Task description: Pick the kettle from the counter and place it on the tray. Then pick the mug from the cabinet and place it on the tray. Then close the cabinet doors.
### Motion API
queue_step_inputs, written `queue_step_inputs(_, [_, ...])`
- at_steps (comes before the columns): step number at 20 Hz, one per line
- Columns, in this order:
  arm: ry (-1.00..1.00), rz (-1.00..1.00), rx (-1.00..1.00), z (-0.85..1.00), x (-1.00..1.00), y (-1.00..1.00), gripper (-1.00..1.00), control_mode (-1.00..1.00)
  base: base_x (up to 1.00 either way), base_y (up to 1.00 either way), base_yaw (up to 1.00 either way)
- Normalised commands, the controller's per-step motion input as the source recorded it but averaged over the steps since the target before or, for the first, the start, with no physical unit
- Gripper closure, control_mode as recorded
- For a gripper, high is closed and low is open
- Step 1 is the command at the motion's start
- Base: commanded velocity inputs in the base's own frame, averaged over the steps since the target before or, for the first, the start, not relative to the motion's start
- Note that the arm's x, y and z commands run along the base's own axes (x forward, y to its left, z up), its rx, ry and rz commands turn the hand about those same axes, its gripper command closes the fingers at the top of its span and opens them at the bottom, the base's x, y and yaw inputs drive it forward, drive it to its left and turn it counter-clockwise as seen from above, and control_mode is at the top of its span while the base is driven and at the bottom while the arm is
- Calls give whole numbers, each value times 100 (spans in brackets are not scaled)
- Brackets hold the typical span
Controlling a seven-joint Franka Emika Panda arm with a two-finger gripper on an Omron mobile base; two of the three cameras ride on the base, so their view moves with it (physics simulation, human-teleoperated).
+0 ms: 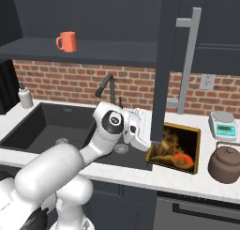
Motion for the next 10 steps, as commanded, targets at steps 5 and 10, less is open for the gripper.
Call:
queue_step_inputs(5, [6, 0, 0, -3, -14, -54, -100, -100, 0, 0, 0])
queue_step_inputs(10, [6, -1, 0, -14, -5, -40, -100, -100, 0, 0, 0])
